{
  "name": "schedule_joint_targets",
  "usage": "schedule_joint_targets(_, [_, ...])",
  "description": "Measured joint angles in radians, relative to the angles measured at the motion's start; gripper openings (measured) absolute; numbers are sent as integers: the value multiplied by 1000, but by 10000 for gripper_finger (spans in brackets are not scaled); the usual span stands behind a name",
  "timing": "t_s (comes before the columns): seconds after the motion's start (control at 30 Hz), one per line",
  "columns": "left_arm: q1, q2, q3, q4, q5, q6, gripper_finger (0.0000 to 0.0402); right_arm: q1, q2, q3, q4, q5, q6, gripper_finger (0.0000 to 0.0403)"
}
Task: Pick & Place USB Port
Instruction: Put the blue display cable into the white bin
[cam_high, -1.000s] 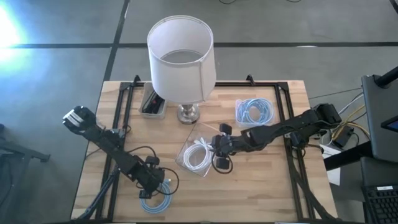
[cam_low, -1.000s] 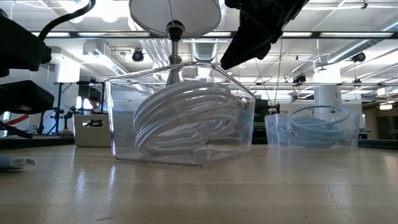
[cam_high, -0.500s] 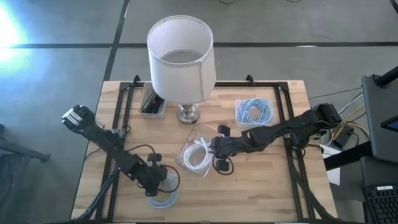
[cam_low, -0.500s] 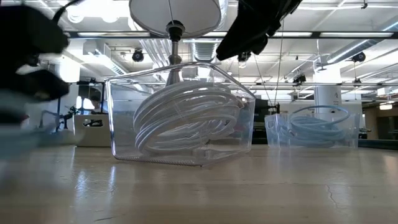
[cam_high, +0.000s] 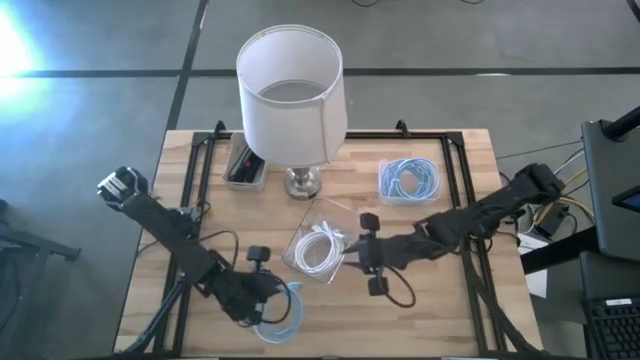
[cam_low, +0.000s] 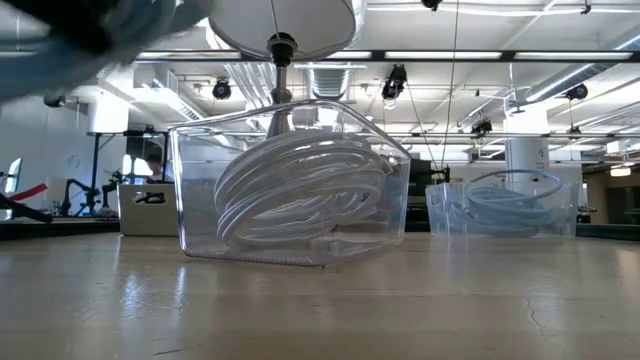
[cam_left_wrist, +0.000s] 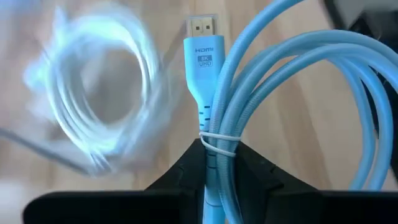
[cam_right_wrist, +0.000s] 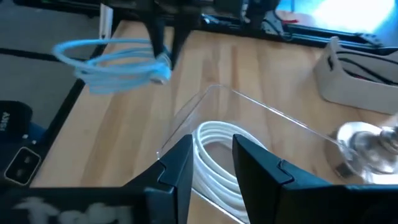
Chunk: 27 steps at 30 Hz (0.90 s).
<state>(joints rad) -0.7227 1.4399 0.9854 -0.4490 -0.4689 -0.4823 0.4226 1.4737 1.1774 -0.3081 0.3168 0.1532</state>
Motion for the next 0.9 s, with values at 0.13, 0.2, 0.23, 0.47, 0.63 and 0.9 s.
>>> schedule_joint_targets(0.13, [-9,-1,74,-9,-117,138,60,33,-29,-30,-3,56,10,117])
schedule_joint_targets(0.2, [-10,-1,99,-7,-207,206,61,44,-30,-40,10,76,-10,120])
schedule_joint_targets(0.23, [-8,-1,107,-5,-256,232,62,48,-29,-47,12,81,-23,122])
schedule_joint_targets(0.47, [51,5,105,22,-434,277,62,49,-3,-70,134,109,-78,132])
schedule_joint_targets(0.63, [118,50,104,72,-455,307,62,49,-6,-63,226,232,-199,137])
schedule_joint_targets(0.9, [206,146,152,243,-476,465,62,47,16,-57,389,233,-404,143])
